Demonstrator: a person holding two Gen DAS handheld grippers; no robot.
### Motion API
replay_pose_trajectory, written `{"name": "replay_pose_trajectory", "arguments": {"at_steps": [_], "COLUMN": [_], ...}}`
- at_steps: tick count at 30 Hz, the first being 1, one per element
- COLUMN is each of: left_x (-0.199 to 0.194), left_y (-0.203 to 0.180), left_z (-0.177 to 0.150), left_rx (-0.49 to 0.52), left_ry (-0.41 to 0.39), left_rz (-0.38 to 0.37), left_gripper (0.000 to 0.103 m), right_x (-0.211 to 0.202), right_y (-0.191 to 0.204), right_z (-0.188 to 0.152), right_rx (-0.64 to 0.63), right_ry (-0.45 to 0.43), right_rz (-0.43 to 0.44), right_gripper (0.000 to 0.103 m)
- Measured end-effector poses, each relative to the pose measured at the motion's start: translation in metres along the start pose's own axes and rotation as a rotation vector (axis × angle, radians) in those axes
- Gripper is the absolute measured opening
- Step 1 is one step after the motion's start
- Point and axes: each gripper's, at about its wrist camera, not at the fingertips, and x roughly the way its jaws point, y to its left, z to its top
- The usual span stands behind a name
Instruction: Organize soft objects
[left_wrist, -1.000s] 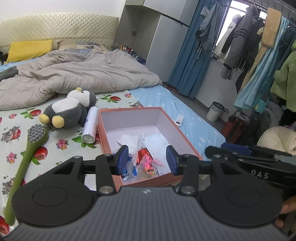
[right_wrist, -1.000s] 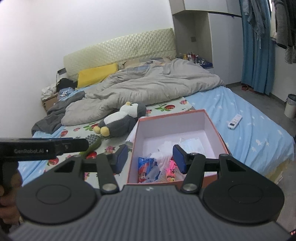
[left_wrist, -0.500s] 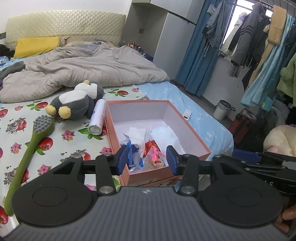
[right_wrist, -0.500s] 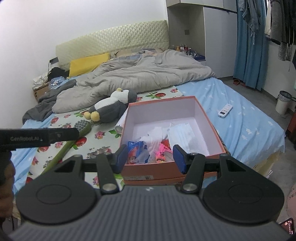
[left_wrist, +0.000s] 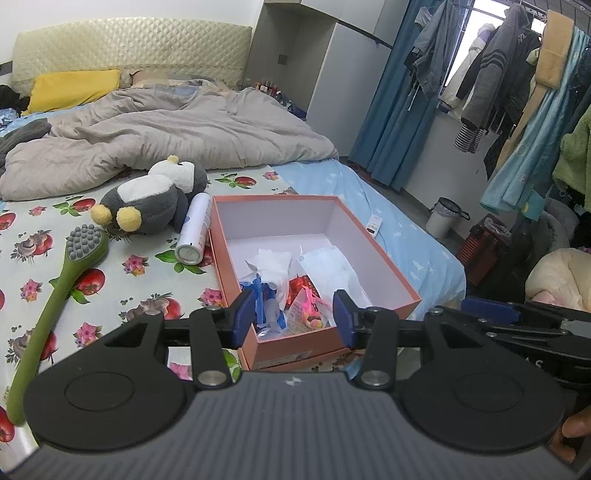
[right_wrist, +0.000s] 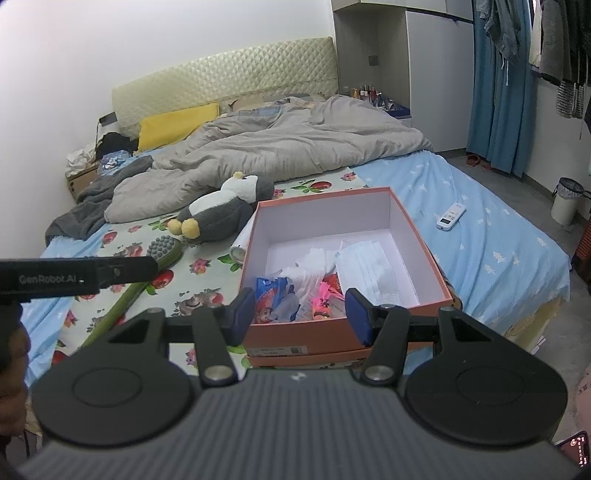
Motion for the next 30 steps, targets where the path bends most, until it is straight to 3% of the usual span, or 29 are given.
{"name": "replay_pose_trajectory", "arguments": {"at_steps": [16, 17, 18, 19, 21, 22, 30], "left_x": [0.007, 0.008, 0.008, 0.008, 0.007, 0.007, 0.013], "left_y": [-0.006, -0.008, -0.008, -0.008, -0.009, -0.009, -0.007], "left_z": [0.0, 0.0, 0.0, 0.0, 0.0, 0.001, 0.001], "left_rx": [-0.001, 0.003, 0.006, 0.009, 0.01, 0.009, 0.005], "left_ry": [0.011, 0.012, 0.009, 0.003, -0.011, -0.017, 0.008], "left_rz": [-0.013, -0.011, -0.008, -0.003, 0.007, 0.011, 0.044], "left_gripper": [0.054, 0.057, 0.067, 0.076, 0.085, 0.09, 0.102], "right_x": [0.004, 0.005, 0.006, 0.006, 0.008, 0.008, 0.009], "right_y": [-0.003, -0.003, -0.004, -0.005, -0.008, -0.009, -0.016], "right_z": [-0.006, -0.007, -0.006, -0.007, -0.005, -0.005, -0.008], "right_rx": [0.014, 0.016, 0.018, 0.019, 0.022, 0.025, 0.034], "right_ry": [0.016, 0.018, 0.02, 0.022, 0.025, 0.021, 0.007], "right_rz": [-0.007, -0.005, -0.006, -0.011, -0.02, -0.022, -0.06], "right_gripper": [0.056, 0.056, 0.059, 0.073, 0.087, 0.089, 0.09]}}
